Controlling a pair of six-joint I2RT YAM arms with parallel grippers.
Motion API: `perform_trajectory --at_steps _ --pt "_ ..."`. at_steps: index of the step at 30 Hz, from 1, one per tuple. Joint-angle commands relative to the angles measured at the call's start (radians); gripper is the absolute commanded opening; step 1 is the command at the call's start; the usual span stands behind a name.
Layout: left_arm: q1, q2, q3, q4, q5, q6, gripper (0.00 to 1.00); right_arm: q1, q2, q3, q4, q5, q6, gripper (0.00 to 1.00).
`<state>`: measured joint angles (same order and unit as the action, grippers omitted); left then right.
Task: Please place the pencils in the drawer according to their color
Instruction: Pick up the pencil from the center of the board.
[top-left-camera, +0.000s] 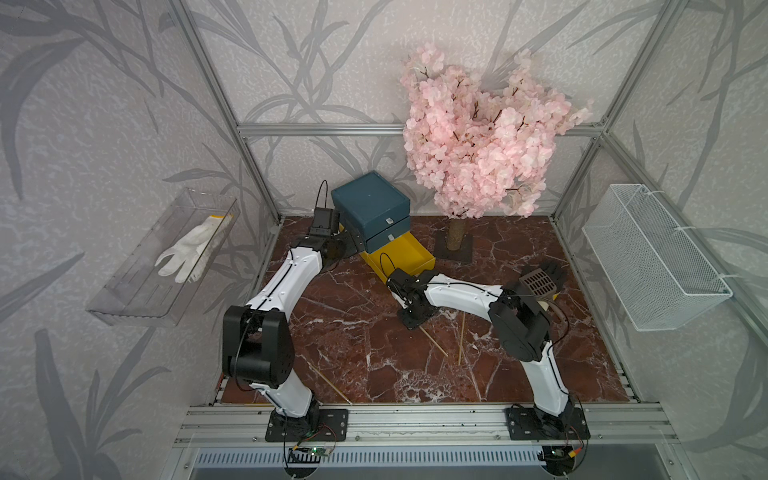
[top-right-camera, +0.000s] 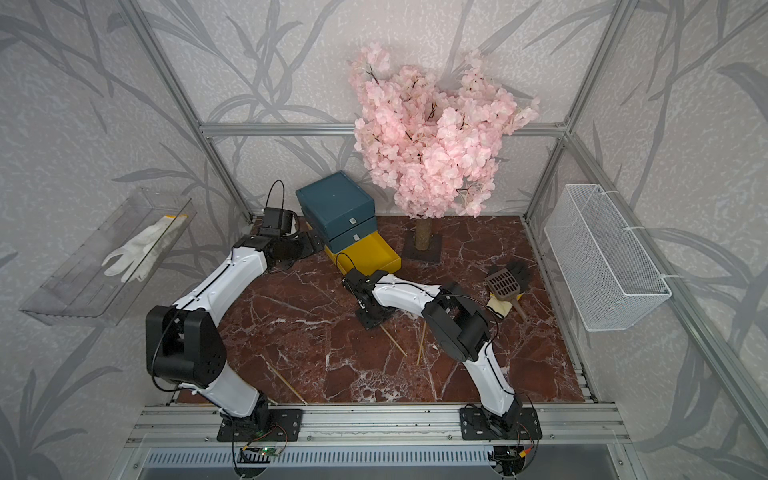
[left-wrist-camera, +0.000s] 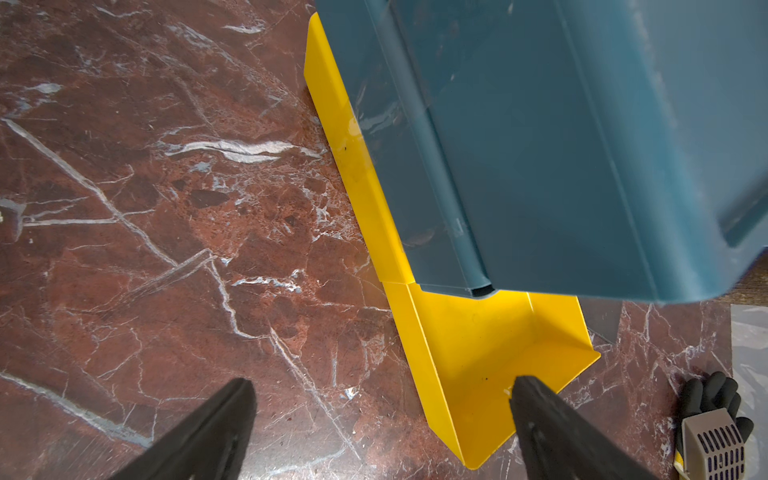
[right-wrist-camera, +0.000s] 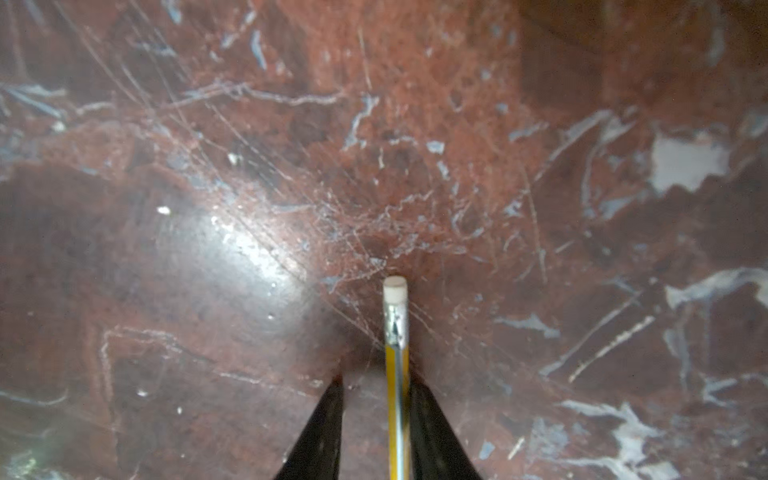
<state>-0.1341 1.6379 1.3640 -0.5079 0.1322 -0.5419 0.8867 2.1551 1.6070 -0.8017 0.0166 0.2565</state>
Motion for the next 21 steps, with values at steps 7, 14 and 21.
perform_trajectory --at_steps 7,14,21 --pt "0.005 -0.051 0.007 0.014 0.004 -0.015 1.00 0.008 0.065 -0.046 -0.066 -0.013 0.008 0.00" --pt "0.005 -0.064 0.019 0.015 0.010 -0.019 1.00 0.006 -0.041 -0.092 -0.038 -0.024 0.027 0.00" --pt "0.005 -0.076 0.042 0.010 0.011 -0.021 1.00 -0.034 -0.205 -0.126 0.007 -0.101 0.106 0.00"
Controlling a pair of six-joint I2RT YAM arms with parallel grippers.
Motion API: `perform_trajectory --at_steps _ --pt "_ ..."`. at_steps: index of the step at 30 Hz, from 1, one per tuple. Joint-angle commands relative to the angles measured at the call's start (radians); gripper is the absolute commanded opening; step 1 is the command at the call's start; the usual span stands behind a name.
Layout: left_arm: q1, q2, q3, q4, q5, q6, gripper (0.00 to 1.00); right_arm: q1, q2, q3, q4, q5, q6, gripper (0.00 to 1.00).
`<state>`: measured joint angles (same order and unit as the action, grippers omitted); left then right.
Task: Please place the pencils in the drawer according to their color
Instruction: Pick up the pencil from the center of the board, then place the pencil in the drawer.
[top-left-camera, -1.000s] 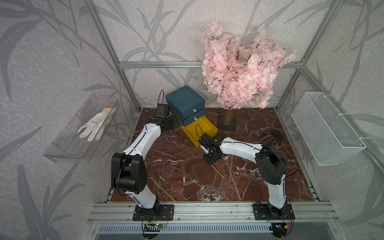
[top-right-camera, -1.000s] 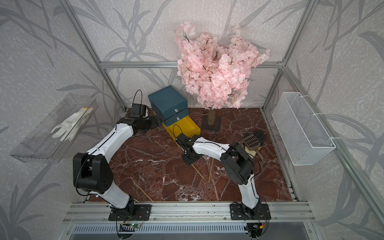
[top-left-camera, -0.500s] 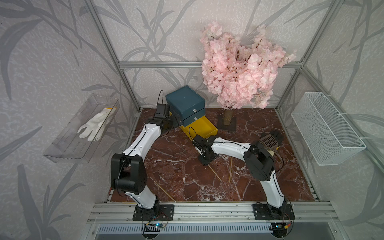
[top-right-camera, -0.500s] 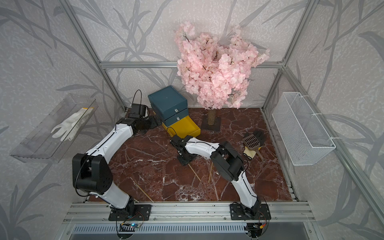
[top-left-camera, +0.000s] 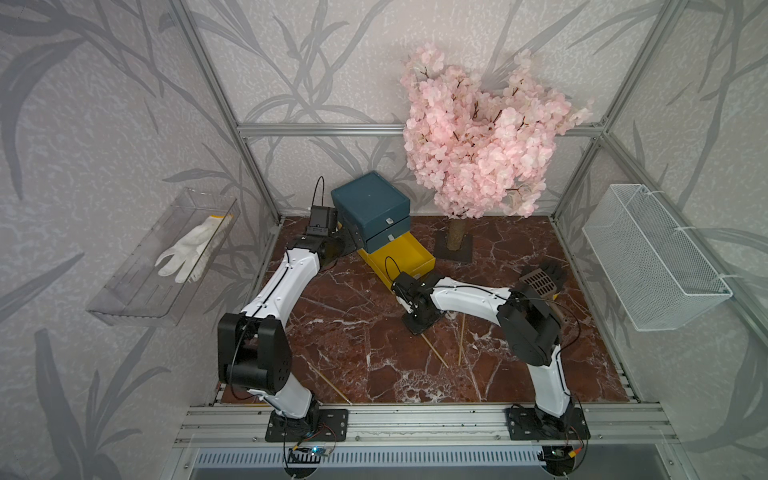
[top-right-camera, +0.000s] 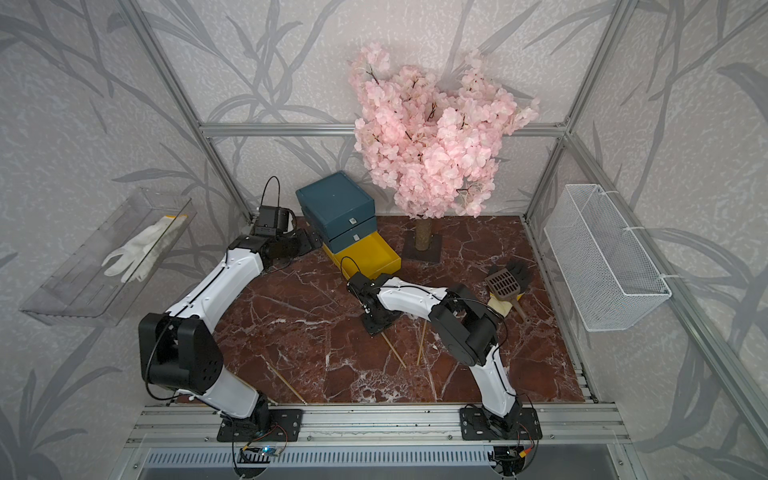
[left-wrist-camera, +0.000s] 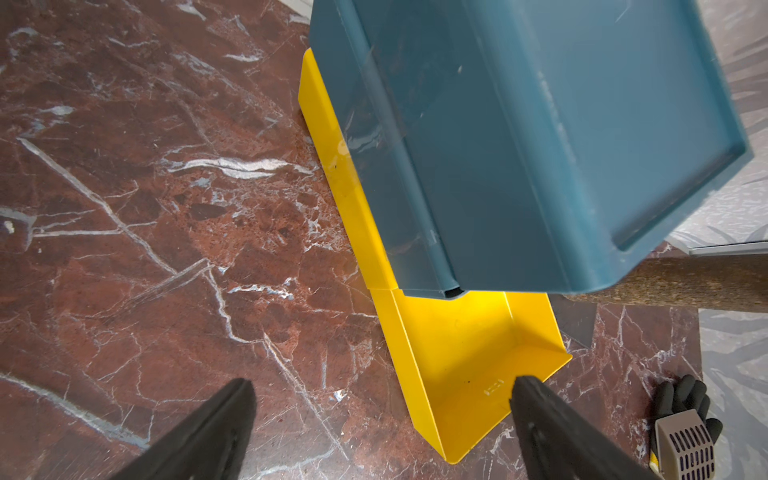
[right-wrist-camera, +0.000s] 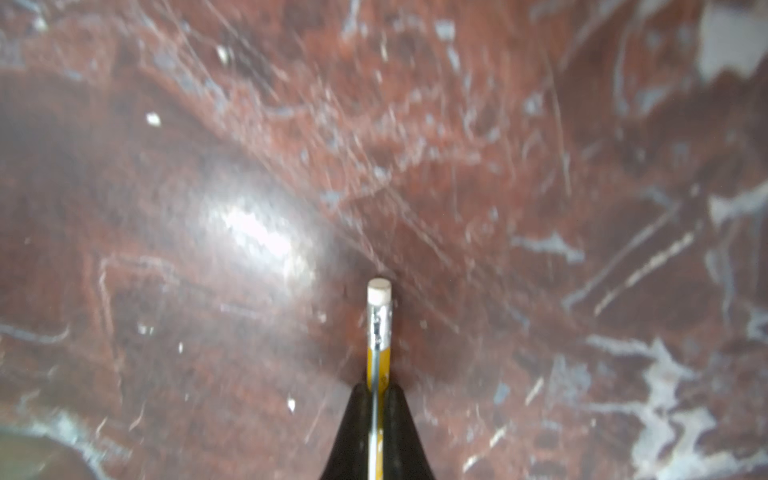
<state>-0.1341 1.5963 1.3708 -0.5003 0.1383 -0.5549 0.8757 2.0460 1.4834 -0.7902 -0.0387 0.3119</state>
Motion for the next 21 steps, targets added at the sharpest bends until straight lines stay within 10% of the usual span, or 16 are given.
perform_trajectory --at_steps 1,21 --pt "0.005 -0.037 0.037 0.006 0.006 -0.010 1.00 -0.034 -0.118 -0.006 0.006 -0.067 0.068 0.00" --pt "0.004 -0.030 0.052 -0.009 0.017 -0.003 1.00 -0.310 -0.055 0.132 0.512 -0.396 0.600 0.00"
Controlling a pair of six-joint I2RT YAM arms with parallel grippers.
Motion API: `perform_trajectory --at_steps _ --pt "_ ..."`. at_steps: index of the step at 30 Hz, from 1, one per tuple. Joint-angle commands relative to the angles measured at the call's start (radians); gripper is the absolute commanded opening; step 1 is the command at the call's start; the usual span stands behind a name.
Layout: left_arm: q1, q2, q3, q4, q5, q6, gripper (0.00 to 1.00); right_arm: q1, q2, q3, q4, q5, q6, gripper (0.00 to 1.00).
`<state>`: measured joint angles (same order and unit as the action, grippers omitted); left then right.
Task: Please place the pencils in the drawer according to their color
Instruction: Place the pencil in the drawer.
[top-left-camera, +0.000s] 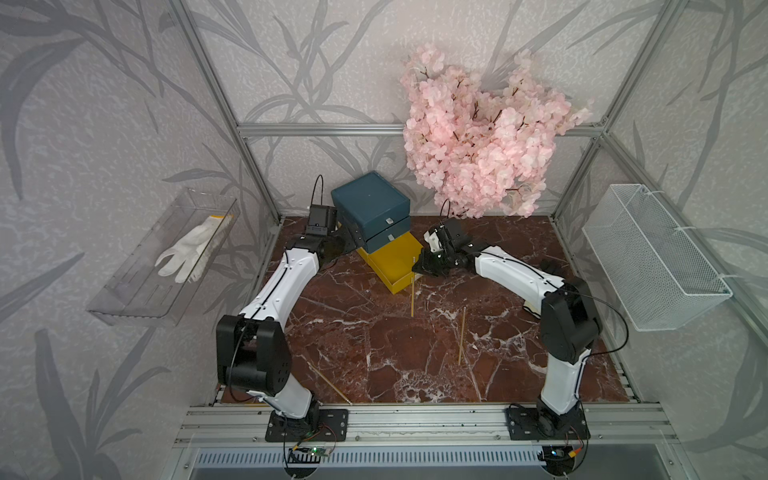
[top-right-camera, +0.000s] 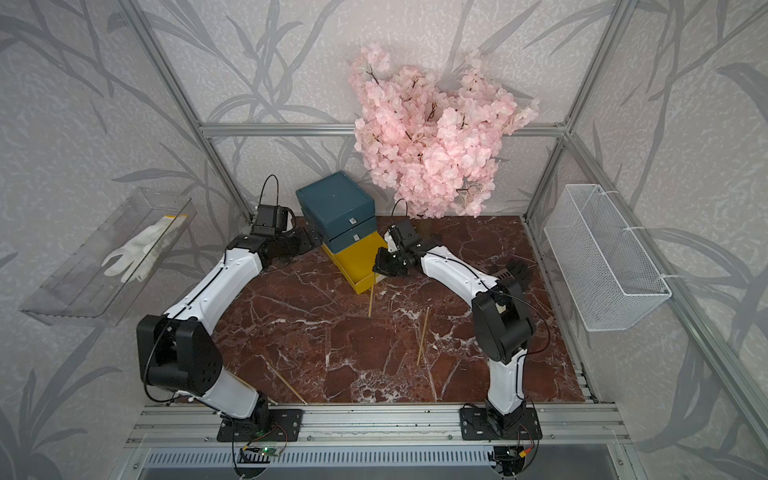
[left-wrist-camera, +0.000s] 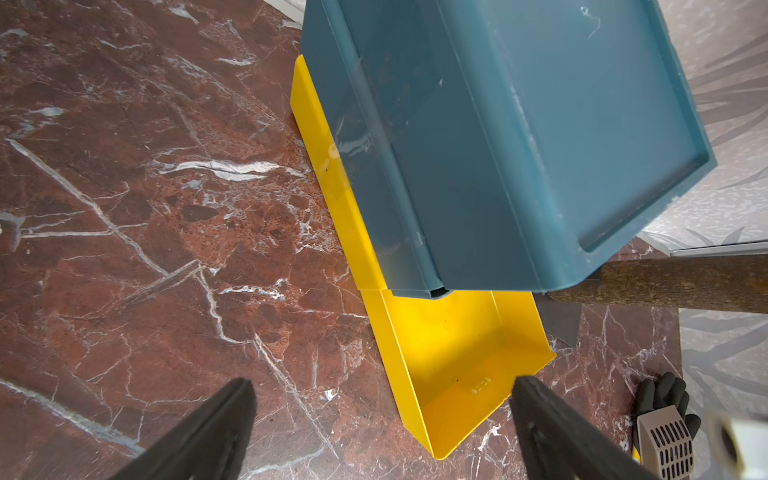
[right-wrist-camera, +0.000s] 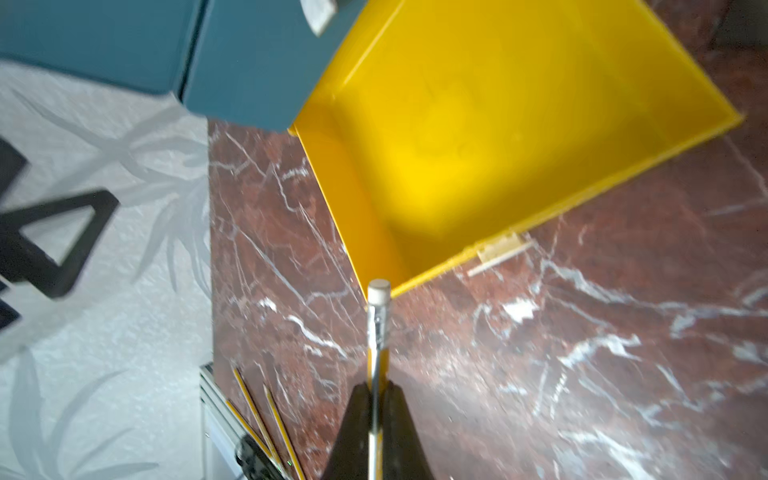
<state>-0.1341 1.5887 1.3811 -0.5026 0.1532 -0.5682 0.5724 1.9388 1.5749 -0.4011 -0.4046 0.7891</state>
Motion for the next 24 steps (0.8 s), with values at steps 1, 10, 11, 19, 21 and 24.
perform_trajectory --at_steps 1,10,11,19,21,24 --pt "0.004 -0.023 0.041 -0.009 0.002 0.013 1.00 -0.011 0.069 0.052 0.142 -0.020 0.142 0.00" --pt "0.005 -0.008 0.050 -0.027 0.011 0.020 1.00 -0.045 0.236 0.206 0.224 0.067 0.253 0.00" --pt "0.005 -0.007 0.052 -0.027 0.014 0.020 1.00 -0.047 0.250 0.229 0.217 0.081 0.252 0.00" --pt "0.003 0.007 0.056 -0.030 0.025 0.013 1.00 -0.064 0.356 0.378 0.147 0.167 0.222 0.00" --pt "0.001 0.007 0.057 -0.030 0.024 0.012 1.00 -0.065 0.386 0.424 0.115 0.186 0.195 0.00" --pt "0.002 0.008 0.057 -0.031 0.023 0.012 1.00 -0.065 0.427 0.477 0.072 0.212 0.165 0.00"
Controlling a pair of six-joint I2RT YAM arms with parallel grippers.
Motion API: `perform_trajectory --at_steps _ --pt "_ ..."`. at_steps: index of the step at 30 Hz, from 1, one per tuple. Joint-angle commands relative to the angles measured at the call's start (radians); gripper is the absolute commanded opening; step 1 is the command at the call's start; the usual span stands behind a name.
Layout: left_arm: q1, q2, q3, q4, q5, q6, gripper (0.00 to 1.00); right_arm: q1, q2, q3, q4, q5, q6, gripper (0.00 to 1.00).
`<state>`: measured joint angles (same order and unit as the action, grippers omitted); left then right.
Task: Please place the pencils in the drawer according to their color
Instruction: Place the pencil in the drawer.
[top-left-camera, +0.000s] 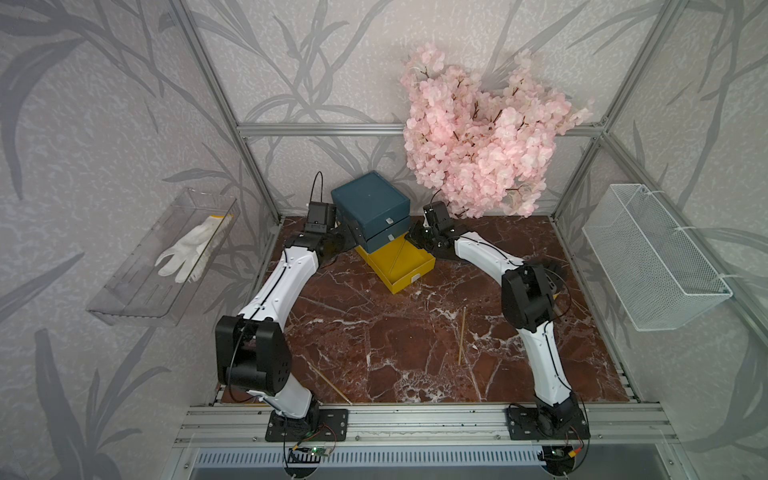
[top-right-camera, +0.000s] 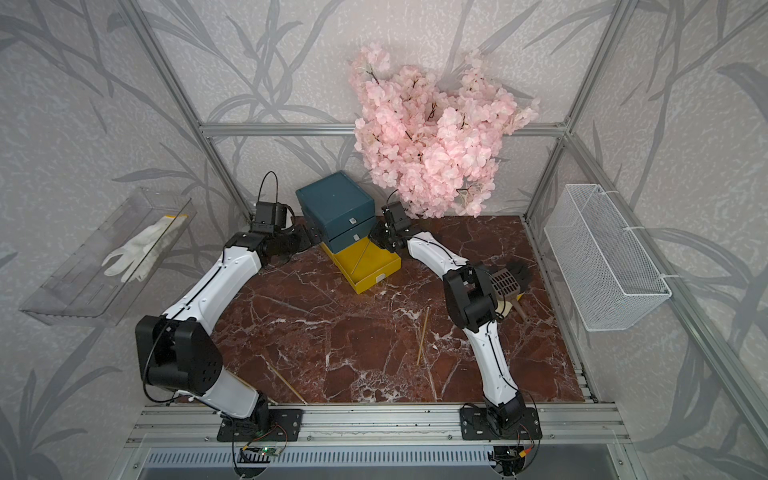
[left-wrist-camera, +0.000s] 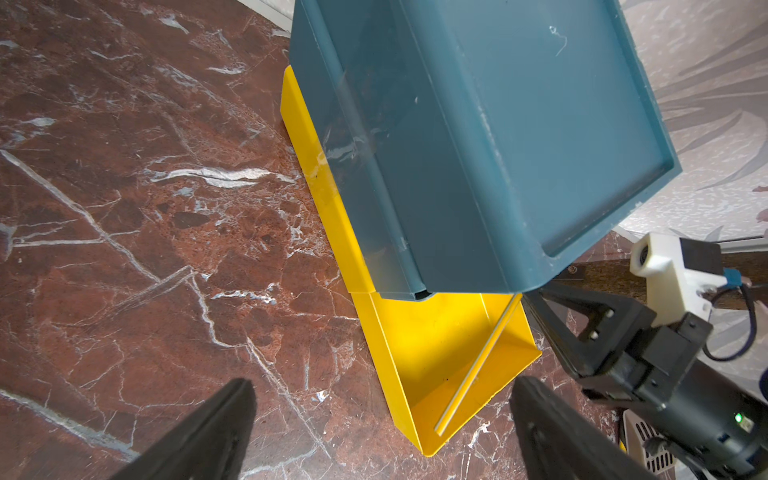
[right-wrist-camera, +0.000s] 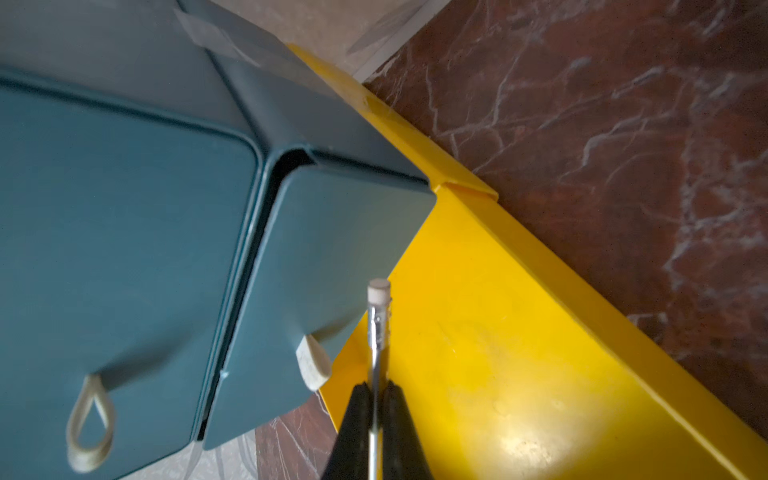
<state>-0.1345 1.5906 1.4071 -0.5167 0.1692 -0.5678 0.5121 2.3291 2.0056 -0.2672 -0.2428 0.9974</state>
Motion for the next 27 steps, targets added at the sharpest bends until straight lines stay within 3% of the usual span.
perform_trajectory --at_steps 1,11,12,15,16,22,27 --pt "0.002 0.006 0.031 -0.018 0.006 0.011 1.00 -0.004 0.046 0.060 -0.073 0.054 -0.054 0.00" --pt "0.001 0.011 0.033 -0.009 0.006 0.003 1.00 0.034 0.083 0.068 -0.140 0.053 -0.148 0.00" --pt "0.001 0.012 0.033 -0.008 0.006 0.002 1.00 0.038 0.086 0.070 -0.149 0.041 -0.152 0.07" --pt "0.001 0.015 0.033 -0.003 0.006 0.001 1.00 0.047 0.067 0.056 -0.161 0.025 -0.172 0.42" --pt "0.000 0.016 0.033 -0.003 0.006 0.001 1.00 0.049 0.050 0.044 -0.162 0.027 -0.179 0.47" --pt "-0.001 0.015 0.034 -0.005 0.006 0.010 1.00 0.052 -0.146 -0.140 -0.144 0.031 -0.232 0.50" --pt "-0.001 0.003 0.022 0.000 0.014 0.019 1.00 0.060 -0.382 -0.393 -0.156 0.053 -0.282 0.50"
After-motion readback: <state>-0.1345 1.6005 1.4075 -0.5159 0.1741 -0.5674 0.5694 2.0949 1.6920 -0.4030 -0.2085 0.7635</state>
